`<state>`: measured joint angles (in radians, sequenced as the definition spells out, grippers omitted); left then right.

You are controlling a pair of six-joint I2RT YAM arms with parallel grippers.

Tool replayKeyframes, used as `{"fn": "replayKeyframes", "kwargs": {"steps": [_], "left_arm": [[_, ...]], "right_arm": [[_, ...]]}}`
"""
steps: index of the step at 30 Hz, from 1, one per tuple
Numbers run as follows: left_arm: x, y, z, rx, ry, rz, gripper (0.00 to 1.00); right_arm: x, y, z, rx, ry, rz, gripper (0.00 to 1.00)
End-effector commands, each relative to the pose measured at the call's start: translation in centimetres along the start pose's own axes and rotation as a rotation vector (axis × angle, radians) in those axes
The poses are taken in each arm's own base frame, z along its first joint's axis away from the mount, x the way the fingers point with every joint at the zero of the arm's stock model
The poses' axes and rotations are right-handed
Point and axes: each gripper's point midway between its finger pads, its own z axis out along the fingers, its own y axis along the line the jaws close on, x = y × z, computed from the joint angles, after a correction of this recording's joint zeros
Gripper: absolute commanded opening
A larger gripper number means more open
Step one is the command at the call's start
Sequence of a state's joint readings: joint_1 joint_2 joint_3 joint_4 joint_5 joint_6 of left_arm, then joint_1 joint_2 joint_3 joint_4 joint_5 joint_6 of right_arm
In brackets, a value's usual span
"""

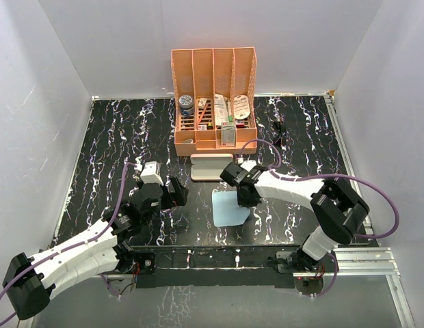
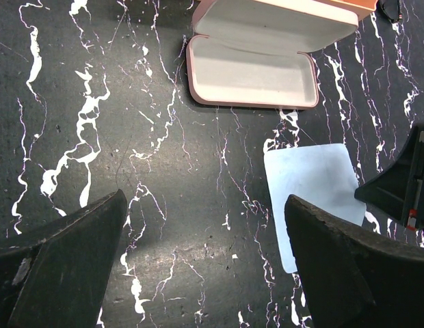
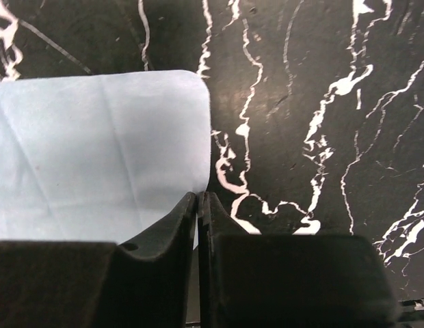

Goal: Organize the sunglasses
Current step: Adjust the glasses cleaning cloth at the center of the board.

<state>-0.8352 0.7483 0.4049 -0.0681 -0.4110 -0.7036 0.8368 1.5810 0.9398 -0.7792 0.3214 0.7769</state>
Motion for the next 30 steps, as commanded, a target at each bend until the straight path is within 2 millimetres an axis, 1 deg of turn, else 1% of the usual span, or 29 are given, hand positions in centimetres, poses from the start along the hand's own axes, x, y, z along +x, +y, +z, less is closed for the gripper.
{"fn": "replayKeyframes", "kwargs": {"steps": [1,6,7,8,9,11,13,18,21,24,26,30], "left_arm": [[-0.1,0.2,-0.2,-0.005,-0.006,0.0,0.99],[0.0,0.2,-0.2,-0.005,-0.006,0.0,0.99],[-0.1,0.2,-0.2,-0.005,-0.006,0.002,0.99],[0.0,0.2,-0.2,-0.006,-0.004,0.003,0.99],[0.0,0.3,-0.2,-0.008,-0.003,0.004,0.99],[-0.1,0.3,-0.2,-0.011,-0.005,0.004,0.99],[0.0,0.4,-0.3,-0.01,-0.006,0.003,0.99],[0.0,0.4,-0.2,-0.015,-0.007,-0.004,0.99],[-0.1,0.8,-0.2,-0.03,-0.019,-0.014,0.99],[-0.6,1.2,-0.5,-0.051,-0.042,-0.028,0.99],[-0.9,1.5,-0.6,-0.067,-0.053,-0.037,0.99],[-1.4,2.3,-1.2,-0.103,-0.077,-0.055,0.99]], "right_arm": [[-1.5,-0.6,0.4,0.027,-0.056,0.05,0.07],[-1.7,-1.2,0.5,0.049,-0.067,0.068,0.09],[-1.7,-1.2,0.5,0.049,-0.067,0.07,0.12],[-1.8,-1.2,0.4,0.053,-0.071,0.074,0.19],[-2.0,-1.4,0.3,0.062,-0.076,0.08,0.2],[-2.6,-1.3,-0.4,0.052,-0.098,0.089,0.21],[-3.2,-0.8,-1.3,0.014,-0.121,0.098,0.21],[-3.2,0.4,-2.2,-0.027,-0.129,0.082,0.21],[-3.0,1.8,-2.9,-0.071,-0.143,0.063,0.2],[-2.5,4.3,-3.5,-0.12,-0.159,0.024,0.2],[-2.1,6.1,-3.7,-0.13,-0.154,-0.011,0.18],[-1.7,8.8,-3.4,-0.139,-0.147,-0.057,0.16]]}}
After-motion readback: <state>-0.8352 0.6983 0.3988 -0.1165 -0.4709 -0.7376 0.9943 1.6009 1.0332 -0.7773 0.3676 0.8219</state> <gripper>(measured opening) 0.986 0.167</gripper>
